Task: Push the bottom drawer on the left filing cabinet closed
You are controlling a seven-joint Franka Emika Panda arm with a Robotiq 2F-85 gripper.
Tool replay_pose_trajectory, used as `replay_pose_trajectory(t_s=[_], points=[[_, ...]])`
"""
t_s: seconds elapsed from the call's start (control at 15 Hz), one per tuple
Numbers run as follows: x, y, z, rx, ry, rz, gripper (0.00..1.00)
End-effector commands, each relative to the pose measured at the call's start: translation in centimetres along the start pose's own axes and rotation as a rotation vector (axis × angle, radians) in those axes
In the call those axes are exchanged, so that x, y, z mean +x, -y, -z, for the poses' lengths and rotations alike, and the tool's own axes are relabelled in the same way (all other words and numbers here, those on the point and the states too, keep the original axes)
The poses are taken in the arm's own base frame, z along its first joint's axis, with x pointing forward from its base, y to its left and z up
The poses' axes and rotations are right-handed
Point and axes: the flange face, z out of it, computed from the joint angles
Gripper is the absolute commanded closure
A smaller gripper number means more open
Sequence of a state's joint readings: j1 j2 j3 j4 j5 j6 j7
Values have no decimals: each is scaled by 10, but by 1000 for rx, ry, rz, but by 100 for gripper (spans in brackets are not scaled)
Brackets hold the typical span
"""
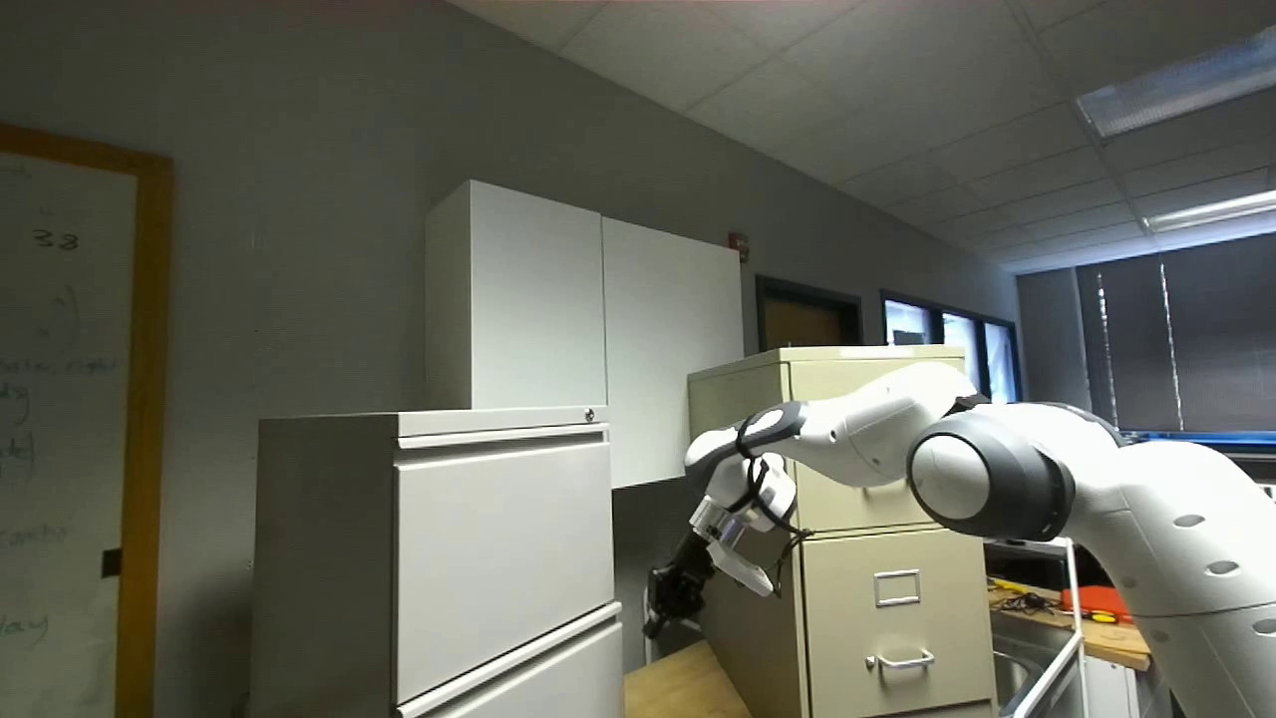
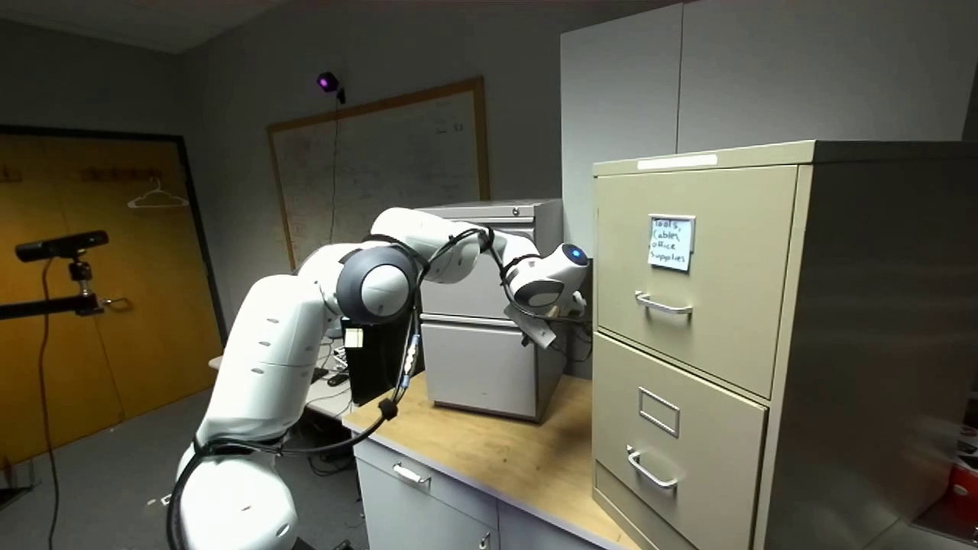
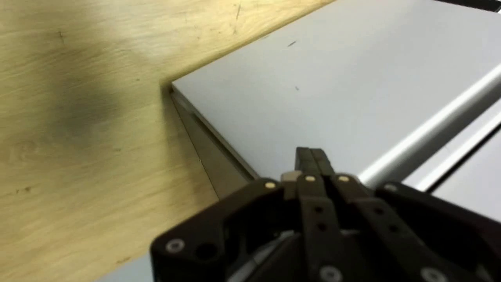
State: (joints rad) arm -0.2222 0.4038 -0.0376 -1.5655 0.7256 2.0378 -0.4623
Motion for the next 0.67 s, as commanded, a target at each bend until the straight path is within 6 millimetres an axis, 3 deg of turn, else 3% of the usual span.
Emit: replay_pose_trajectory(t_s=[0.0, 0.4, 0.6], points=[[-9, 9, -23, 35, 31, -42, 100], [-5, 57, -75, 155, 67, -18, 100], [2, 72, -92, 205, 66, -19, 100]])
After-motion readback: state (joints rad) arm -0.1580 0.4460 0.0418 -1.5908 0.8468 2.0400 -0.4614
